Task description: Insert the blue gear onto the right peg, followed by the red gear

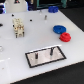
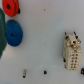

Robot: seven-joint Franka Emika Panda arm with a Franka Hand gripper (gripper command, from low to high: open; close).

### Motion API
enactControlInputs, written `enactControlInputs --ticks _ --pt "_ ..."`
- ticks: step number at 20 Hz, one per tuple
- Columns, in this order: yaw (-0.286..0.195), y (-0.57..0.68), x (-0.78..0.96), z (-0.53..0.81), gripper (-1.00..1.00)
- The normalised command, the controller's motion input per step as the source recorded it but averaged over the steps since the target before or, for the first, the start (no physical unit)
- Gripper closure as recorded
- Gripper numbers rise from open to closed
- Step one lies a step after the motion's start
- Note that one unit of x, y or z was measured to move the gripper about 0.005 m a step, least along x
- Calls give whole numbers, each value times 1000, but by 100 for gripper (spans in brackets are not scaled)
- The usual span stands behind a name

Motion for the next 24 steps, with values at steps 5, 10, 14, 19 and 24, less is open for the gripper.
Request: enactControlInputs --ticks 5,10,14,19,24 --pt "0 726 -478 3 -100" --pt "0 728 -432 -66 -100" --pt "0 645 -313 -275 -100" --pt "0 458 -250 -438 -100" --pt "0 353 -255 -522 -100"
